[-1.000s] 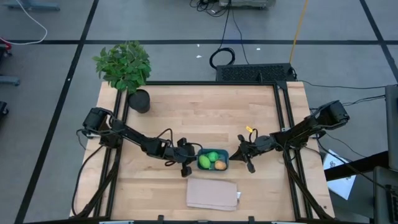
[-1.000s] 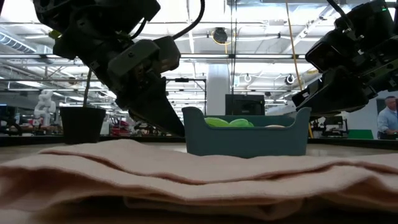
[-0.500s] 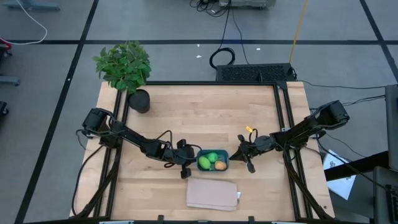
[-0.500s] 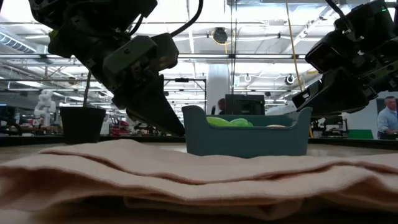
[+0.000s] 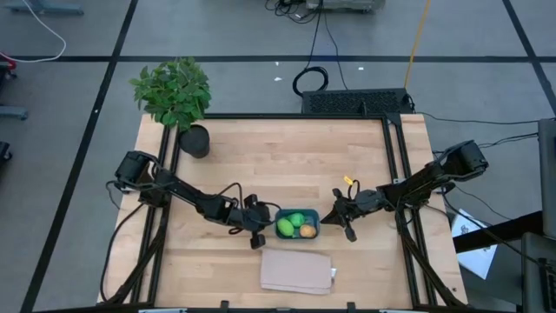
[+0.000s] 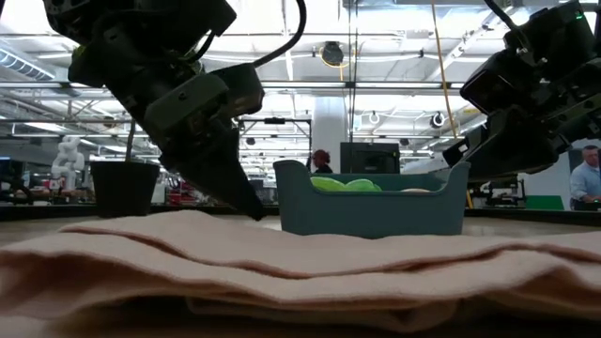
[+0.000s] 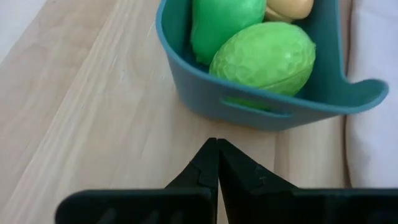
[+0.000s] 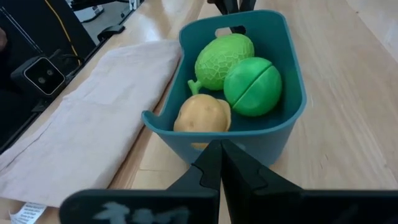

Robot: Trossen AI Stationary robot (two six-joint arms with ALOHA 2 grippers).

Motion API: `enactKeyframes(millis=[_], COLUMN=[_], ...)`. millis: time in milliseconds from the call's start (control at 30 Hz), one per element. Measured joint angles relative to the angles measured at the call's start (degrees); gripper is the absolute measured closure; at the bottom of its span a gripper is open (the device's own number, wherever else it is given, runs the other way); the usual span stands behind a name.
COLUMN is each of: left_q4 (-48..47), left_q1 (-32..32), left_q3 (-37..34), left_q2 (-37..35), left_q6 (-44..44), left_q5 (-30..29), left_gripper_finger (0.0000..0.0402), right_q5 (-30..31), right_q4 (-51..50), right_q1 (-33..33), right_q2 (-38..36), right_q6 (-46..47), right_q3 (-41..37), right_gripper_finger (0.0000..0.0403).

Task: Pick and placing Produce into tupperware
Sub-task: Adjust the blue bin, then return to Home Position

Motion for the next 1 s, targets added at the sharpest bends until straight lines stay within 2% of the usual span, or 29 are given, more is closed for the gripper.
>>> enactKeyframes(millis=[167,267,600,800,1000], left_q4=[-3.8,-8.4,-21.0,-20.4,-6.4], left_q1=[-0.8,-1.7,-4.8,-4.7,-5.4], left_q3=[0.0,0.0,-0.2,-4.5,-13.4], left_q2=[-2.0,-5.0,-15.1,-22.5,-33.5], left_q6=[0.3,0.6,6.8,9.8,18.2], left_q5=[-1.7,-4.7,-14.5,-18.6,-19.5], left_gripper_finger=[0.0396,0.0396,0.0397,0.0397,0.0397], right_q5=[0.0,0.0,0.5,0.5,0.2], right_q4=[0.0,0.0,0.1,0.2,-2.1], right_q1=[0.0,-0.1,-2.6,-5.9,-7.5], right_q2=[-0.2,-1.7,-15.3,-22.0,-27.9], right_q6=[0.3,0.7,0.6,-1.6,-3.5], right_q3=[-0.1,-1.3,-8.4,-11.0,-11.5], right_gripper_finger=[0.0403,0.0403,0.0403,0.0403,0.0403])
